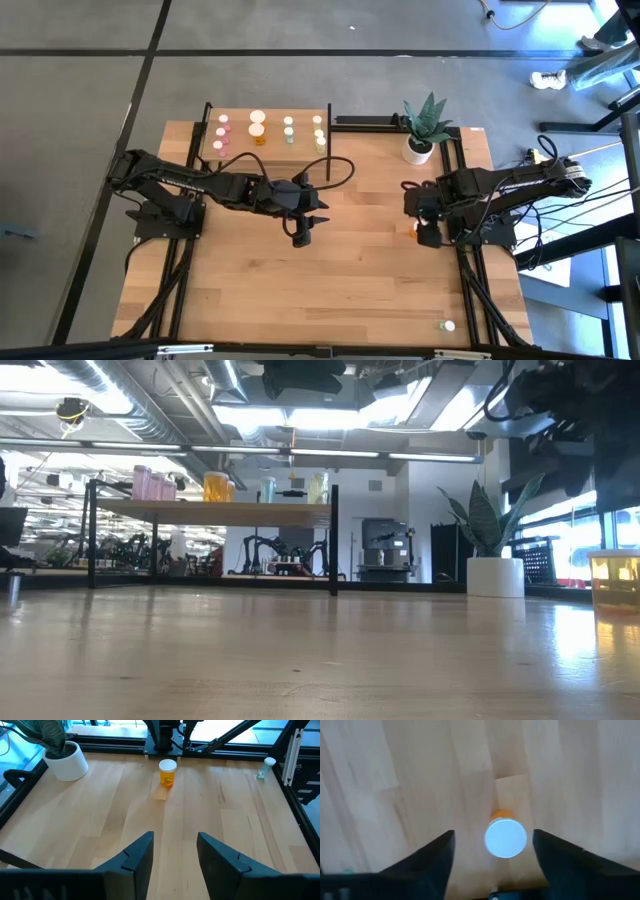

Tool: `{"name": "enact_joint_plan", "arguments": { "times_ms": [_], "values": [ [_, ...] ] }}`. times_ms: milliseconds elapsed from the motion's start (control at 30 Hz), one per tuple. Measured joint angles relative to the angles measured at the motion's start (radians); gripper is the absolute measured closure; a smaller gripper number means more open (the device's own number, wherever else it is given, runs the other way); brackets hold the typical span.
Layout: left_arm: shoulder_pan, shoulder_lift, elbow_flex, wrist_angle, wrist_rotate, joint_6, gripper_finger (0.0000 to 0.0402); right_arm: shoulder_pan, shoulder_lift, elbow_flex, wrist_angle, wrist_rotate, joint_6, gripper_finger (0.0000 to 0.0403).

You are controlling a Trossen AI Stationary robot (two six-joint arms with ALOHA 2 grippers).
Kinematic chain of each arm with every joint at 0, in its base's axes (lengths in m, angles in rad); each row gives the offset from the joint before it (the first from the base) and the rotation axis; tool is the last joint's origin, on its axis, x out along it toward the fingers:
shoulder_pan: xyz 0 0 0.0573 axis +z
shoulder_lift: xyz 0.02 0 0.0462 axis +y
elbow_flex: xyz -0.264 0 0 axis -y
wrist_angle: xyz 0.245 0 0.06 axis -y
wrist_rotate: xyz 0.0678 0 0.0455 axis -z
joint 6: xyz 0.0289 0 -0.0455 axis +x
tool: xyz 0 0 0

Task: Pick and place medicine bottles onto shelf by color
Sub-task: Put the orange pill bottle on the shelf aligned with the other orange pill bottles

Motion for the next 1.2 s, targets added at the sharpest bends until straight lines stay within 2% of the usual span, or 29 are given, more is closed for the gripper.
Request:
{"name": "enact_joint_plan", "arguments": {
  "times_ms": [133, 233, 400, 767, 967, 1200],
  "values": [
    [0.0, 0.0, 0.0, 0.0, 0.0, 0.0, 0.0258, 0.0, 0.0, 0.0, 0.0, 0.022, -0.031, 0.0076],
    [0.0, 0.0, 0.0, 0.0, 0.0, 0.0, 0.0258, 0.0, 0.0, 0.0, 0.0, 0.014, 0.014, 0.0062],
    [0.0, 0.0, 0.0, 0.0, 0.0, 0.0, 0.0258, 0.0, 0.0, -0.004, 0.003, -0.028, 0.142, 0.0063],
    [0.0, 0.0, 0.0, 0.002, 0.0, 0.0, 0.0258, 0.0, -0.002, -0.179, 0.1, -0.033, 0.162, 0.0064],
    [0.0, 0.0, 0.0, 0.003, 0.0, 0.0, 0.0258, 0.0, -0.002, -0.213, 0.11, 0.02, 0.156, 0.0064],
    [0.0, 0.0, -0.001, 0.003, 0.0, 0.0, 0.0258, 0.0, -0.002, -0.275, 0.17, 0.021, 0.148, 0.0064]
  ]
}}
